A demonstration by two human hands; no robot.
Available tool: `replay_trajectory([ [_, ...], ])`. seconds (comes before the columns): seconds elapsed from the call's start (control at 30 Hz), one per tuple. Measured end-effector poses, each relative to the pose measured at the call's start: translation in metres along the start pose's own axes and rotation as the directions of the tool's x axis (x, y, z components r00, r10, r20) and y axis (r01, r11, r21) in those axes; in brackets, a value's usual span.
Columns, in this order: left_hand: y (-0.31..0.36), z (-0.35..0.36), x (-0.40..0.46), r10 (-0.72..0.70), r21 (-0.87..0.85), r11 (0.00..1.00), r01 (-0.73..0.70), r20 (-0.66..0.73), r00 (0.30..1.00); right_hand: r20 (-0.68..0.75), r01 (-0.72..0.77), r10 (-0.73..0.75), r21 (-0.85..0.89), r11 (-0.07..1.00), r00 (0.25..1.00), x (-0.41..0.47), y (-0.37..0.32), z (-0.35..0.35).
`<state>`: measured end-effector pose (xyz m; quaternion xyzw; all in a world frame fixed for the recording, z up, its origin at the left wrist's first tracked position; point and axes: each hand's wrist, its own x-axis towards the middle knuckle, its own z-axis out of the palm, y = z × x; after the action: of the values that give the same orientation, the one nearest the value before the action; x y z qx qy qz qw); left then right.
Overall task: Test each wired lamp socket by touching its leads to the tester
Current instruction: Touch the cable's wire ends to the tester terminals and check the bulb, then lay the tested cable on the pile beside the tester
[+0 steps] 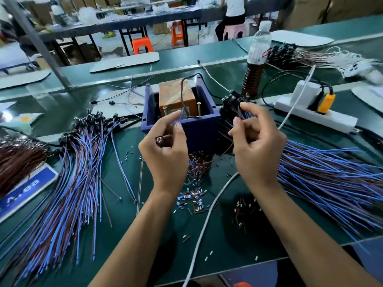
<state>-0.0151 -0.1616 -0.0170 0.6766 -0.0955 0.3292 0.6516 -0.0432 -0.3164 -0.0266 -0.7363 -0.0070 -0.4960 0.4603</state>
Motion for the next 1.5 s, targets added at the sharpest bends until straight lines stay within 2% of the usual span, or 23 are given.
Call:
replay_trajectory([
  [0.1, 0.027, 0.043, -0.003, -0.127, 0.006, 0.992, 0.128, 0.166, 0.978, -0.097, -0.015, 0.015, -0.006, 1.0, 0.995, 0.012, 0.002, -0.036],
  [0.17, 0.045, 0.08, -0.011, -0.275, 0.064, 0.961, 0.271, 0.373, 0.886, -0.161, -0.035, 0.03, -0.029, 0.999, 0.987, 0.021, 0.006, -0.064],
  [0.2, 0.053, 0.099, -0.018, -0.376, 0.1, 0.921, 0.377, 0.487, 0.788, -0.191, -0.04, 0.027, -0.063, 0.997, 0.981, 0.024, 0.008, -0.078],
  [0.27, 0.07, 0.139, -0.038, -0.557, 0.222, 0.777, 0.589, 0.679, 0.479, -0.239, -0.051, 0.012, -0.159, 0.986, 0.971, 0.03, 0.016, -0.107],
  [0.33, 0.077, 0.172, -0.059, -0.637, 0.375, 0.623, 0.686, 0.753, 0.166, -0.26, -0.107, 0.045, -0.231, 0.967, 0.965, 0.034, 0.025, -0.133],
  [0.37, 0.078, 0.185, -0.067, -0.645, 0.43, 0.55, 0.716, 0.764, 0.036, -0.254, -0.15, 0.081, -0.266, 0.952, 0.964, 0.037, 0.03, -0.144],
  [0.4, 0.078, 0.196, -0.073, -0.638, 0.468, 0.477, 0.744, 0.766, -0.073, -0.236, -0.196, 0.125, -0.31, 0.93, 0.964, 0.039, 0.033, -0.156],
  [0.43, 0.077, 0.205, -0.076, -0.632, 0.481, 0.405, 0.778, 0.762, -0.142, -0.208, -0.238, 0.171, -0.361, 0.902, 0.963, 0.041, 0.036, -0.166],
  [0.47, 0.075, 0.211, -0.077, -0.632, 0.461, 0.329, 0.824, 0.756, -0.171, -0.176, -0.269, 0.212, -0.425, 0.864, 0.961, 0.044, 0.039, -0.176],
  [0.57, 0.069, 0.221, -0.075, -0.641, 0.253, 0.104, 0.962, 0.757, -0.13, -0.039, -0.258, 0.302, -0.629, 0.733, 0.952, 0.052, 0.039, -0.201],
  [0.67, 0.056, 0.221, -0.067, -0.702, 0.028, 0.018, 0.999, 0.712, -0.007, 0.082, -0.201, 0.384, -0.742, 0.64, 0.92, 0.06, 0.03, -0.209],
  [0.8, 0.045, 0.218, -0.049, -0.768, -0.228, 0.015, 0.974, 0.621, 0.157, 0.236, -0.094, 0.467, -0.809, 0.58, 0.852, 0.062, 0.014, -0.178],
  [0.9, 0.039, 0.216, -0.037, -0.793, -0.352, 0.014, 0.936, 0.566, 0.225, 0.409, -0.028, 0.457, -0.72, 0.693, 0.79, 0.057, 0.008, -0.149],
  [1.0, 0.042, 0.209, -0.027, -0.814, -0.384, 0.101, 0.918, 0.5, 0.298, 0.415, -0.085, 0.428, -0.631, 0.771, 0.803, 0.054, 0.008, -0.131],
  [1.1, 0.051, 0.193, -0.017, -0.778, -0.485, 0.226, 0.845, 0.432, 0.456, 0.384, -0.106, 0.395, -0.592, 0.799, 0.835, 0.055, 0.01, -0.118],
  [1.13, 0.053, 0.186, -0.015, -0.749, -0.45, 0.343, 0.824, 0.399, 0.529, 0.376, -0.096, 0.379, -0.591, 0.801, 0.846, 0.055, 0.011, -0.114],
  [1.17, 0.053, 0.178, -0.016, -0.706, -0.324, 0.528, 0.785, 0.347, 0.618, 0.369, -0.077, 0.362, -0.602, 0.795, 0.856, 0.055, 0.011, -0.108],
  [1.2, 0.051, 0.17, -0.018, -0.634, -0.116, 0.717, 0.687, 0.302, 0.712, 0.363, -0.053, 0.349, -0.623, 0.78, 0.864, 0.054, 0.012, -0.104],
  [1.23, 0.048, 0.161, -0.021, -0.545, 0.123, 0.837, 0.533, 0.275, 0.792, 0.36, -0.029, 0.341, -0.65, 0.759, 0.869, 0.053, 0.013, -0.099],
  [1.27, 0.045, 0.153, -0.024, -0.463, 0.319, 0.87, 0.375, 0.27, 0.844, 0.362, -0.003, 0.339, -0.681, 0.733, 0.868, 0.051, 0.015, -0.095],
  [1.33, 0.04, 0.139, -0.029, -0.382, 0.567, 0.811, 0.144, 0.326, 0.865, 0.389, 0.059, 0.344, -0.731, 0.679, 0.854, 0.047, 0.018, -0.088],
  [1.4, 0.032, 0.133, -0.033, -0.352, 0.727, 0.684, -0.061, 0.402, 0.845, 0.424, 0.12, 0.353, -0.764, 0.634, 0.834, 0.043, 0.021, -0.081],
  [1.5, 0.026, 0.13, -0.032, -0.397, 0.801, 0.574, -0.173, 0.457, 0.796, 0.43, 0.12, 0.427, -0.803, 0.583, 0.795, 0.038, 0.023, -0.071],
])
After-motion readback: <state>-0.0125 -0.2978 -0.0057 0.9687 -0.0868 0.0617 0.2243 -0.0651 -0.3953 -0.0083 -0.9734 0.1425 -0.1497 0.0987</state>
